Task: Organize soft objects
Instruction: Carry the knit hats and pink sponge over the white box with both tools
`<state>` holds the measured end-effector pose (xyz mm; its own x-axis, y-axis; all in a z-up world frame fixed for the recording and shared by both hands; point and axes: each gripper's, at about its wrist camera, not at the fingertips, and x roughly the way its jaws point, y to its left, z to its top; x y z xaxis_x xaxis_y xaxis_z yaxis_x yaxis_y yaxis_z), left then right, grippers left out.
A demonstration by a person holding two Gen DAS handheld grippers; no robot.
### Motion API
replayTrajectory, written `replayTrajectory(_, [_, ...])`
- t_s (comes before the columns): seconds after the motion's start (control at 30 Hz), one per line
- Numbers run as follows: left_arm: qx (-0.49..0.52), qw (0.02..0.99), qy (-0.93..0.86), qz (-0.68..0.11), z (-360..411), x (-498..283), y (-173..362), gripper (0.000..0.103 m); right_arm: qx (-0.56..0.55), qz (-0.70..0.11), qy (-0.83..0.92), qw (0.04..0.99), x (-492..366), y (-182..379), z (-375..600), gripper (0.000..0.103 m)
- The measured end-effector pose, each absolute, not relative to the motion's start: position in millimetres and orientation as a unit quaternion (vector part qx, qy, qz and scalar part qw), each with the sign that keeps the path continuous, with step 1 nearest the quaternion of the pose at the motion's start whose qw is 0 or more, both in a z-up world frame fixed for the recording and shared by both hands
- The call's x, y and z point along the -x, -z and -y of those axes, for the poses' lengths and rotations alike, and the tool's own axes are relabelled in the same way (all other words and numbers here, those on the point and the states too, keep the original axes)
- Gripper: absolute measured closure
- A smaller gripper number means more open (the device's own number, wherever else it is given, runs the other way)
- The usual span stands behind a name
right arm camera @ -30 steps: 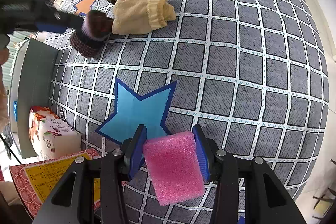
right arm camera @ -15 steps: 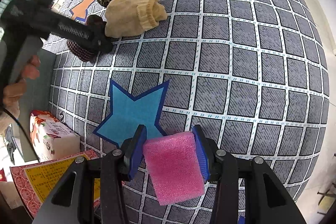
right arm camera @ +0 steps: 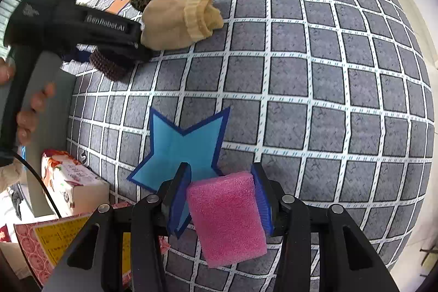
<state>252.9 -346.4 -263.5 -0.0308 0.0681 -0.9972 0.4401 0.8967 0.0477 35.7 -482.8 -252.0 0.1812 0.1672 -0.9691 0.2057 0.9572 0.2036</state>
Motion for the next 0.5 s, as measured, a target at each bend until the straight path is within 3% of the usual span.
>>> replayTrajectory(0.17, [-0.2, 0.661, 0.177, -0.702, 378, -240, 257, 0.064, -0.151, -0.64, 0.02, 0.753, -31, 251, 481, 0.057])
replayTrajectory(0.5, [-0.232, 0.709, 0.173, -0.643, 361, -187, 189, 0.063, -0.149, -0.63, 0.044, 0.761, -24, 232, 484, 0.057])
